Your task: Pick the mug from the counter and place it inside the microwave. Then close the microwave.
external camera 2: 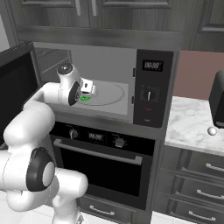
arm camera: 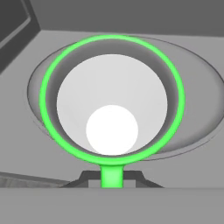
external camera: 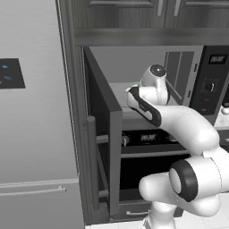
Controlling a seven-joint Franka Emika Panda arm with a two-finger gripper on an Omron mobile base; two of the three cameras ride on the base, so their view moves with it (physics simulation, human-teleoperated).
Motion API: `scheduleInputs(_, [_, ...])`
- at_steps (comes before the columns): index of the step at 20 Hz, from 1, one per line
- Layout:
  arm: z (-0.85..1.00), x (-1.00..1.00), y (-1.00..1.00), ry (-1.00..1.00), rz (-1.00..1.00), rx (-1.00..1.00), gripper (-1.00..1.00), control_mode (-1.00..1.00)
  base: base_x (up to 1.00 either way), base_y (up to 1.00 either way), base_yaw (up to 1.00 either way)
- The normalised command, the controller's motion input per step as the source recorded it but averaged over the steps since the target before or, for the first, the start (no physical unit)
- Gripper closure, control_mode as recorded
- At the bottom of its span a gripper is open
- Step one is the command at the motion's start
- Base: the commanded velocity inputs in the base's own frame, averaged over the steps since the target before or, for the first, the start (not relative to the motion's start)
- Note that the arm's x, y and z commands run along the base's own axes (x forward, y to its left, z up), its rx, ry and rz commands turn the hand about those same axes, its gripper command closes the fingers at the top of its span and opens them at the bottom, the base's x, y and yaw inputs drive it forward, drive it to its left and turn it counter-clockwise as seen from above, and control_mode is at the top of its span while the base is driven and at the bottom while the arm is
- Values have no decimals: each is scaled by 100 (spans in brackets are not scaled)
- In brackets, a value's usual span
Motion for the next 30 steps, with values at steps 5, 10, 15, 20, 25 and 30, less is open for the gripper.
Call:
scheduleInputs(5, [0, 36, 0, 0, 0, 0, 100, -100, 0, 0, 0])
scheduleInputs(10, [0, 28, 0, 0, 0, 0, 100, -100, 0, 0, 0])
scheduleInputs(15, [-4, 24, 0, 0, 0, 0, 100, -100, 0, 0, 0])
scheduleInputs(20, [-13, 10, 0, 0, 0, 0, 100, -100, 0, 0, 0])
scheduleInputs(25, [0, 0, 0, 0, 0, 0, 100, -100, 0, 0, 0])
scheduleInputs(30, [0, 0, 0, 0, 0, 0, -100, -100, 0, 0, 0])
